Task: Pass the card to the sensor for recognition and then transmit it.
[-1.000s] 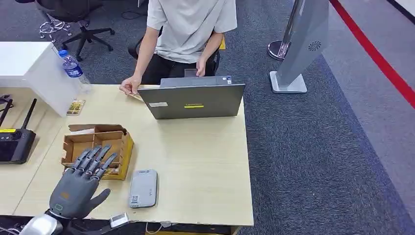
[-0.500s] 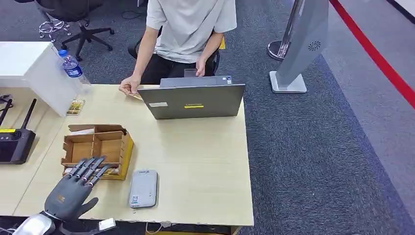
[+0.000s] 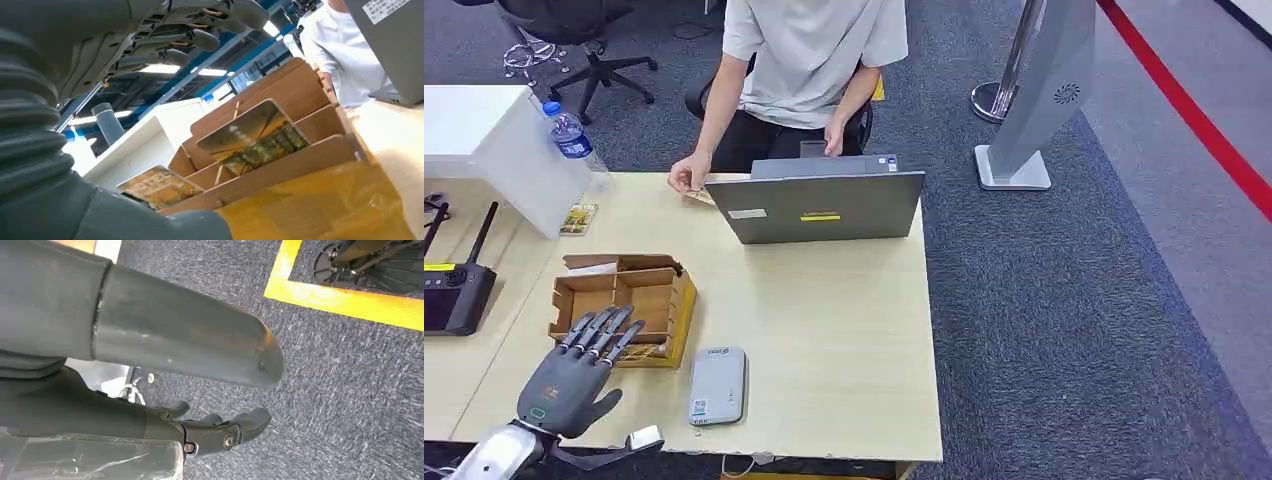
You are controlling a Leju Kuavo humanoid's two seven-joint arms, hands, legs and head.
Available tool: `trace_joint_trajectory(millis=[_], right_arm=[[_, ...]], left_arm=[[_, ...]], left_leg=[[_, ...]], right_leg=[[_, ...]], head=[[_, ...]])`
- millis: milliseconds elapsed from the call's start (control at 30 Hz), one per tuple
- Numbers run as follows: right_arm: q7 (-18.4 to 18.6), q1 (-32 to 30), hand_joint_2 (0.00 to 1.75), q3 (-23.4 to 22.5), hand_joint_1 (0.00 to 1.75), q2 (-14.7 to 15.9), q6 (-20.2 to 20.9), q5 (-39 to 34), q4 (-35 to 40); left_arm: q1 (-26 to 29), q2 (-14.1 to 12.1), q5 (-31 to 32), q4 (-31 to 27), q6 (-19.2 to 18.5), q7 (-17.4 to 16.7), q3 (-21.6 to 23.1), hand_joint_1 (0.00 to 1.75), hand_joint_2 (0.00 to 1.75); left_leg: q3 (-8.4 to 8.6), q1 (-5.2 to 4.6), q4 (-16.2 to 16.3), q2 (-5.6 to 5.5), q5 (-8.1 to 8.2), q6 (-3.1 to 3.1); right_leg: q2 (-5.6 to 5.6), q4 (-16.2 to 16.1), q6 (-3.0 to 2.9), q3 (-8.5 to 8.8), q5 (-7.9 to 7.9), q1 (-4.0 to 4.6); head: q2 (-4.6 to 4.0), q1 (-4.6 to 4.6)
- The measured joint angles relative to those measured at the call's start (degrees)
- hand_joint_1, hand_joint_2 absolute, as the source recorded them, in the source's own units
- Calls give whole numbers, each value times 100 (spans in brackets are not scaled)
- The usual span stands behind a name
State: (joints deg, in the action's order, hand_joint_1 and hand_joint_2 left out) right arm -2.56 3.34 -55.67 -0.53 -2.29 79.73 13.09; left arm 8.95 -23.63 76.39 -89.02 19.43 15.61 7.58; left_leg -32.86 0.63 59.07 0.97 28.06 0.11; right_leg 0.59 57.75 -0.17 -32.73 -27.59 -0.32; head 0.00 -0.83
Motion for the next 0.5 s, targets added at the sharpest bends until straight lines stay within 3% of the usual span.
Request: trace_joint_trajectory(millis=[233, 267, 500], right_arm=[[-9, 0, 0, 0, 0, -2, 9, 68, 0], [-9, 1, 0, 0, 0, -2, 9, 70, 0], [-20, 2, 0, -7, 0, -2, 17, 85, 0]], left_arm=[[-153, 116, 39, 101, 0, 0, 0, 2, 175], [-165, 130, 42, 114, 0, 0, 0, 175, 175], [-243, 206, -87, 197, -52, 105, -2, 175, 175]], left_leg=[[1, 0, 0, 0, 0, 0], [1, 0, 0, 0, 0, 0], [0, 0, 0, 1, 0, 0]], right_leg=[[0, 0, 0, 0, 0, 0], [-1, 0, 0, 0, 0, 0], [-1, 0, 0, -1, 0, 0]], head=[[0, 2], [0, 0], [0, 0]])
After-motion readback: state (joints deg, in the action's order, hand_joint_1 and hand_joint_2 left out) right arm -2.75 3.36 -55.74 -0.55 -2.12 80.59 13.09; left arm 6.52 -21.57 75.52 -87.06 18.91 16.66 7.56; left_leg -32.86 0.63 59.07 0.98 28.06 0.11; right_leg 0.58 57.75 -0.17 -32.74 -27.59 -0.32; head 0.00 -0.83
